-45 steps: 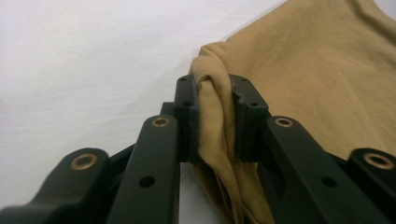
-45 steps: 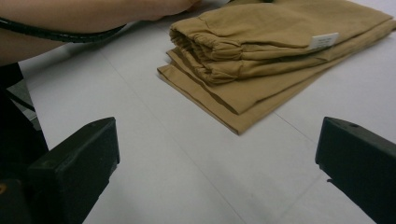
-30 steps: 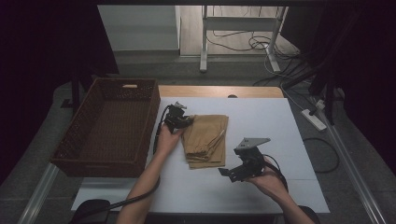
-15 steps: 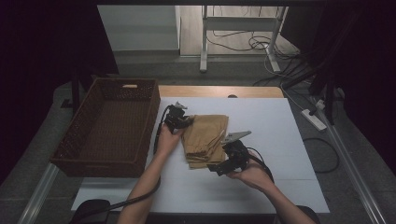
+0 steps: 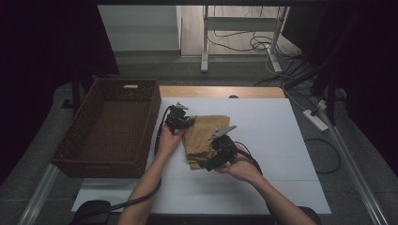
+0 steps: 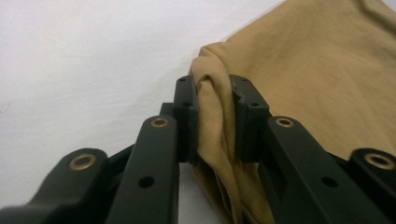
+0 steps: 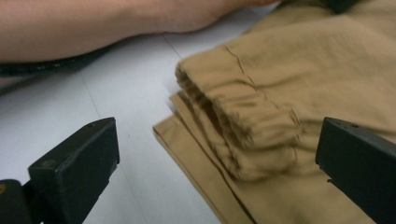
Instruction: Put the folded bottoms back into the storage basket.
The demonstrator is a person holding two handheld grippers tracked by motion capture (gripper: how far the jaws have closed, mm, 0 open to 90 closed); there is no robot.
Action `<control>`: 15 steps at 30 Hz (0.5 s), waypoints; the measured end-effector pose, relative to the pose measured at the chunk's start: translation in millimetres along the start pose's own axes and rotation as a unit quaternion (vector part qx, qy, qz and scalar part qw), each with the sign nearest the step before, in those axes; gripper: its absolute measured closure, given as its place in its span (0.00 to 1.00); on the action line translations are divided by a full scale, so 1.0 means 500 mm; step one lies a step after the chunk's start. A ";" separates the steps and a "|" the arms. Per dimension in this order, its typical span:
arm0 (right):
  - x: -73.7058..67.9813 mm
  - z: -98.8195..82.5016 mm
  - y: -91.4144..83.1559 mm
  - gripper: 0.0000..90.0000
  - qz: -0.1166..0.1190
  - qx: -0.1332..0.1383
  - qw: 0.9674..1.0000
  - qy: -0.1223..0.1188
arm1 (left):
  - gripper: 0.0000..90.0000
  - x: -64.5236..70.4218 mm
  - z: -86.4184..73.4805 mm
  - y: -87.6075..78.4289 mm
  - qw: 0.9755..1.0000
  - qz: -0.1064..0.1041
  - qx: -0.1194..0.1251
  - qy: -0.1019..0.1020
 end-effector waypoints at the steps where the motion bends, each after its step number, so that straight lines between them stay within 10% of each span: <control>1: 0.001 0.003 0.003 0.00 0.000 0.000 1.000 -0.001 | 0.82 0.000 0.000 0.000 1.000 0.000 0.000 0.000; 15: -0.013 0.022 0.080 0.01 0.015 -0.028 0.999 -0.030 | 0.82 0.000 0.000 0.000 1.000 0.000 0.000 0.001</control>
Point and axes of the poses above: each handheld gripper's, and its own axes: y roughly forward along the jaws, z roughly out of its top, x roughly to its right, the point moved 10 cm from there along y, roughly forward along the jaws, and after that the axes turned 9 degrees about -y, right-handed, at the moved point
